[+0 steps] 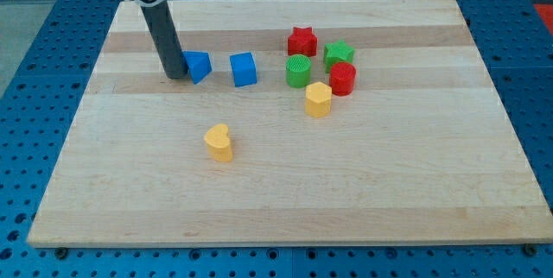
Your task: Move the triangle above the blue cube
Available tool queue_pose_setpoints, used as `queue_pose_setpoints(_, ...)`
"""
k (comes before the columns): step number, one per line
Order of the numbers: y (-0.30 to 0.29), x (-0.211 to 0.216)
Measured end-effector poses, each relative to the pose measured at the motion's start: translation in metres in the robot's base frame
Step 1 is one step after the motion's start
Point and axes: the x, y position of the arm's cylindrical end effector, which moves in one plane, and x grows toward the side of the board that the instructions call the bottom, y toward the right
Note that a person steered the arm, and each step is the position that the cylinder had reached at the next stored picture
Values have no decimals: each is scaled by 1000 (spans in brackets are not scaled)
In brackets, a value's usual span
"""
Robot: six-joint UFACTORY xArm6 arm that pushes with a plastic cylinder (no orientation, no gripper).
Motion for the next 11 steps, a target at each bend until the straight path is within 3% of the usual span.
queue_pose_setpoints(2, 9, 33)
queue_pose_setpoints(6, 39, -29)
queue_pose_setpoints(9, 21, -57)
queue_pose_setpoints(11, 51, -57)
